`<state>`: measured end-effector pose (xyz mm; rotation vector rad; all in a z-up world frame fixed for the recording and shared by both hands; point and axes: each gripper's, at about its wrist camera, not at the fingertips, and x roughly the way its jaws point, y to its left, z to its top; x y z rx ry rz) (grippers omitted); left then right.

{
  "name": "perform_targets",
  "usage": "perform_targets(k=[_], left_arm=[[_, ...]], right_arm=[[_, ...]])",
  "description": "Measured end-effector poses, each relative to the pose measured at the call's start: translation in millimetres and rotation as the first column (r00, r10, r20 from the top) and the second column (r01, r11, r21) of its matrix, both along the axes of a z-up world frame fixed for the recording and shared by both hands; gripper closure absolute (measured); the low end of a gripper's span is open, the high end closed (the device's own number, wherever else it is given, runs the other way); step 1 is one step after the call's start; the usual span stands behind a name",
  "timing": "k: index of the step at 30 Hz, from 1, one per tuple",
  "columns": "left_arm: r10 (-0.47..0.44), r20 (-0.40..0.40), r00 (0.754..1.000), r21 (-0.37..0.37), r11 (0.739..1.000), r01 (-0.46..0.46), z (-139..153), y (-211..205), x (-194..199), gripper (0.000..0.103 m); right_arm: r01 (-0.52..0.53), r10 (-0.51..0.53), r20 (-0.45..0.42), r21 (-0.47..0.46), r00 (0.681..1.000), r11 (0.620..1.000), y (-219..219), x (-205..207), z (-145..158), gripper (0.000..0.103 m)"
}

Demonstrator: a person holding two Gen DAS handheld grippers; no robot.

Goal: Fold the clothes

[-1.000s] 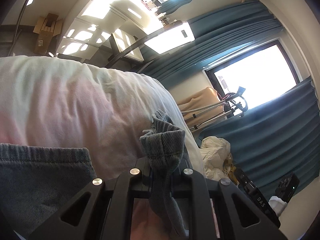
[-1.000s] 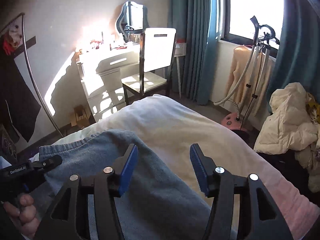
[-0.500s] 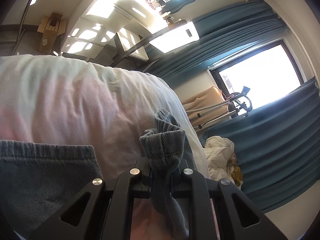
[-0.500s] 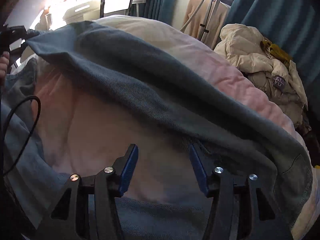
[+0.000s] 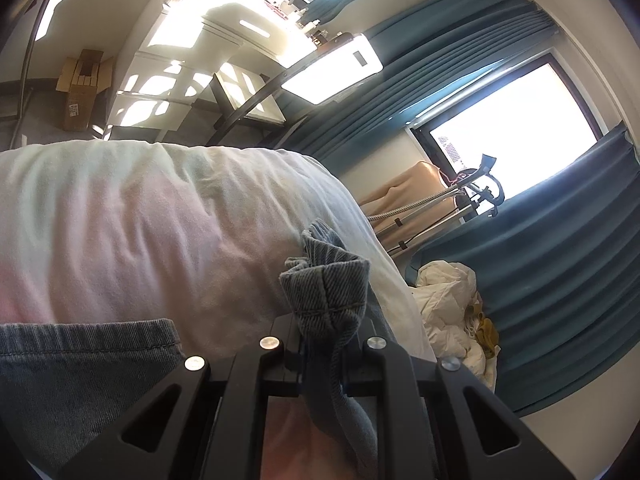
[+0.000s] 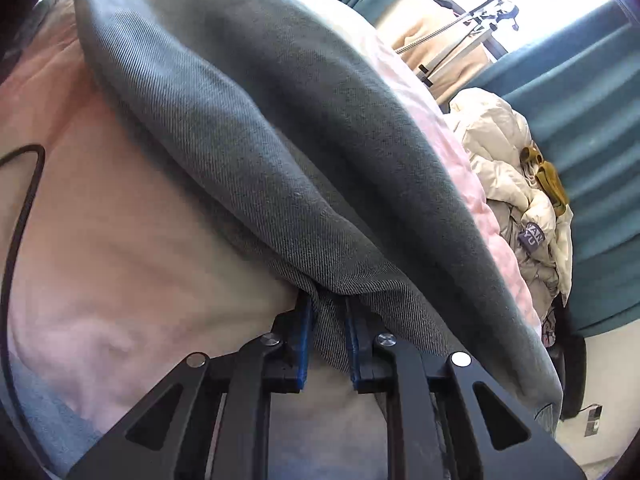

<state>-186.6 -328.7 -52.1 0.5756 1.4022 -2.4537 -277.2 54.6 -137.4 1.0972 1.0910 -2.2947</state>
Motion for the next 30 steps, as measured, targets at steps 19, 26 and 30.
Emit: perform_targets(k=[19,26,30], left_arm=[[-0.166,0.296,0.941,-0.162,0.962,0.221,-30,-18,5,0.091],[-0.159,0.298,0.941,-0.287,0.925,0.247,-11,-1,14,0.08],[-0.137,0.248,0.959,-0.342,0.914,0.219,6,8,39,0.053]], right_arm=[[0.119,-0.048,0.19,-0.379,0.981,0.918,69,92,50,0.083],[0.229,-0.131,0.237,-0.452,0.963,0.862,85,129,47,0.073],[0.306,-0.208,0.233,-0.553,0.95,0.775,114,158,73,0.067]])
